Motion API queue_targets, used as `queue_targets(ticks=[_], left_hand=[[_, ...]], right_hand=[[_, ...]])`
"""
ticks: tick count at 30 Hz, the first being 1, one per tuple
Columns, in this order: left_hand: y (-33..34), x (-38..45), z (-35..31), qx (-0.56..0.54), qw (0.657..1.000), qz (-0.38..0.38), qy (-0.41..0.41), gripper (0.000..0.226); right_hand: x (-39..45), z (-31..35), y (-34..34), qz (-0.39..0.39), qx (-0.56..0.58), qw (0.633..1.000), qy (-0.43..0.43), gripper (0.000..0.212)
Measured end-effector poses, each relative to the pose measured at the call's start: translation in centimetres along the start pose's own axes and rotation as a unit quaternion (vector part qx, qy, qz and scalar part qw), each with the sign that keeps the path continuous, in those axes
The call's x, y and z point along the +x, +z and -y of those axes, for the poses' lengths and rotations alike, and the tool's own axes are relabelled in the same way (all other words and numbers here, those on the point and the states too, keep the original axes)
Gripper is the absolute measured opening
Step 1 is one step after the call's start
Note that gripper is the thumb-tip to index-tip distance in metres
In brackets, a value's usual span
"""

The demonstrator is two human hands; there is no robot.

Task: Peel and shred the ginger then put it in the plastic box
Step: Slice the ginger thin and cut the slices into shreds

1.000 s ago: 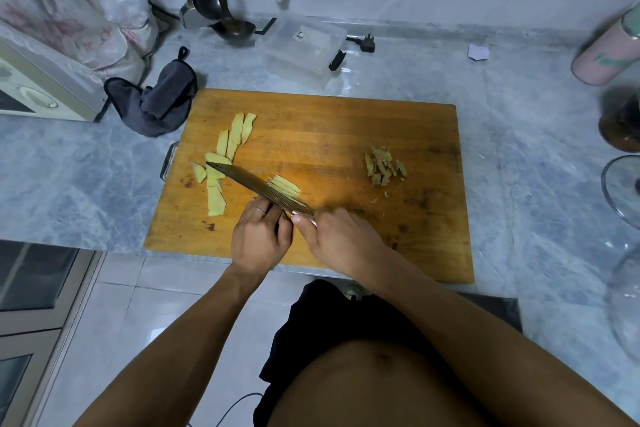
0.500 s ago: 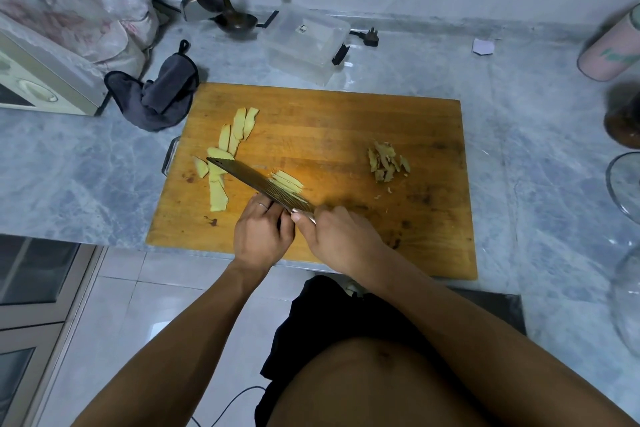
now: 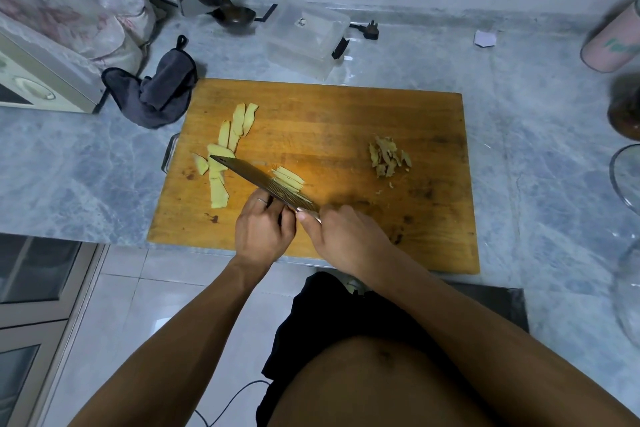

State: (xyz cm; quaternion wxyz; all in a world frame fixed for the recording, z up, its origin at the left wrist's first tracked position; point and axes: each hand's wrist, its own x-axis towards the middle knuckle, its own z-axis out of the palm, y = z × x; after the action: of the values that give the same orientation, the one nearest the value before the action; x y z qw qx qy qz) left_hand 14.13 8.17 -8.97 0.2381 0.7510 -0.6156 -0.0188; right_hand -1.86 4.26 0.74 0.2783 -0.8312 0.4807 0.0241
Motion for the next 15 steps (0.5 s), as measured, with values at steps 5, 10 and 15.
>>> queue_targets(ticks=[5, 10, 15], left_hand=[[0.3, -0.1, 0.3, 0.005, 1.0, 0.008, -0.001, 0.015], [0.0, 0.1, 0.0, -0.006, 1.0, 0.002, 0.004, 0.027], [-0.2, 0.0, -0.3, -0.022, 1.0, -0.001, -0.009, 0.03]], right_hand=[[0.5, 0.3, 0.3, 0.001, 0.008, 1.0, 0.0, 0.058], [-0.2, -0.3, -0.2, -0.006, -0.002, 1.0, -0.002, 0.058], [-0.5, -0.3, -0.1, -0.007, -0.013, 1.0, -0.004, 0.059]])
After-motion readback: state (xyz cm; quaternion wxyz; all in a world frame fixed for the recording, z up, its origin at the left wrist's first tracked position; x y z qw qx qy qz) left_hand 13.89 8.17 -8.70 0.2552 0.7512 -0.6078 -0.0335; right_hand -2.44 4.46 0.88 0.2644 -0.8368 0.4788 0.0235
